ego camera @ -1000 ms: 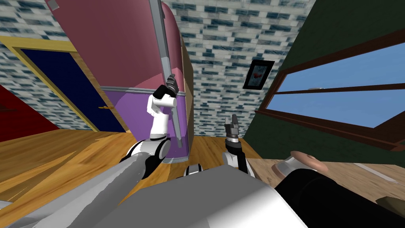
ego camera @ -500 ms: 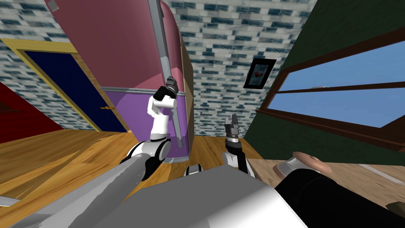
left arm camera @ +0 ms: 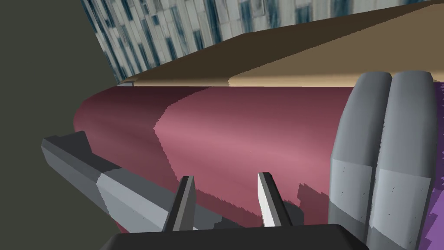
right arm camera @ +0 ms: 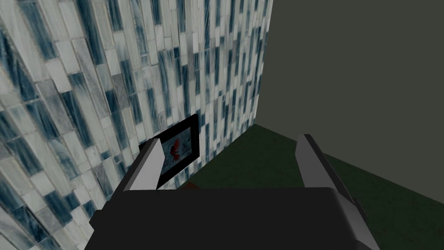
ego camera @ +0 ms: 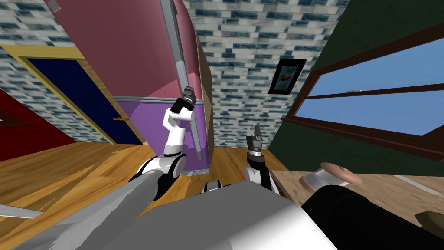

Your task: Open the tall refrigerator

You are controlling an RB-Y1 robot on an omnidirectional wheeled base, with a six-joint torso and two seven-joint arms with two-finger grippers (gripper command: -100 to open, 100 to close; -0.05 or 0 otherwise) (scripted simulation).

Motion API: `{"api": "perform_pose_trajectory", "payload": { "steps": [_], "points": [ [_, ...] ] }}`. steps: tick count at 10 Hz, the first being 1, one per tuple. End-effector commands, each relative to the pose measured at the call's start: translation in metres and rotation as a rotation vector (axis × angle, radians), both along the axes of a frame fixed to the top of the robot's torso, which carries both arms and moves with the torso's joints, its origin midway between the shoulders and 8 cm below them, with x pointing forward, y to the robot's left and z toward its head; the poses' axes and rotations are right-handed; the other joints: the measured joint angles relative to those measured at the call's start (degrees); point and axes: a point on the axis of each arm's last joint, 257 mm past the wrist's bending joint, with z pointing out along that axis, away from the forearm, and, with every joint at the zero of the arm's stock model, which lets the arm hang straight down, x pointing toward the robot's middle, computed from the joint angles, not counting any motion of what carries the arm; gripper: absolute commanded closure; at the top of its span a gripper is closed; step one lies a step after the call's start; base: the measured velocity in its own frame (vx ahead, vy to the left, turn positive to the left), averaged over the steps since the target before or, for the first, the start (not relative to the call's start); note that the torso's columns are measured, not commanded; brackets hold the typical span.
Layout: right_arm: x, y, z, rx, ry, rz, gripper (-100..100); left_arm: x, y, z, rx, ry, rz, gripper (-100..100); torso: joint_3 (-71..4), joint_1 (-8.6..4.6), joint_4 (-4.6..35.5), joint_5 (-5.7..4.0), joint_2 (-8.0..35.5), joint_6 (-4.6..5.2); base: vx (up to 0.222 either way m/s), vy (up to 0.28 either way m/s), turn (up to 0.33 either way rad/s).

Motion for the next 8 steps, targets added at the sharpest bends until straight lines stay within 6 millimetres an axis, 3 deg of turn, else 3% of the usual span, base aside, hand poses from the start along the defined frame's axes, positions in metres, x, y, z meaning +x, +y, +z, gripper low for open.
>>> {"api": "perform_pose_trajectory", "payload": {
  "steps": [1,3,5,8],
  "points": [
    [0.000,0.000,0.000,0.000,0.000,0.000,0,0.015,0.004,-0.031,0.026,0.051,0.022,-100,0.14,-0.13,0.05,-0.05,0.12,-0.02,-0.093,0.070,0.033],
    [0.000,0.000,0.000,0.000,0.000,0.000,0,0.020,0.003,-0.041,0.036,0.064,0.026,-100,0.18,-0.59,0.08,-0.25,0.14,0.04,-0.063,0.055,0.016],
    [0.000,0.000,0.000,0.000,0.000,0.000,0,0.006,-0.006,-0.011,0.036,0.021,0.015,-100,0.06,-0.63,0.04,-0.28,-0.02,0.13,-0.012,0.008,-0.020],
    [0.000,0.000,0.000,0.000,0.000,0.000,0,0.001,-0.009,0.004,0.042,0.021,0.018,-100,0.20,-0.94,0.44,-0.51,0.30,0.30,0.063,-0.011,-0.009]
  ]
}}
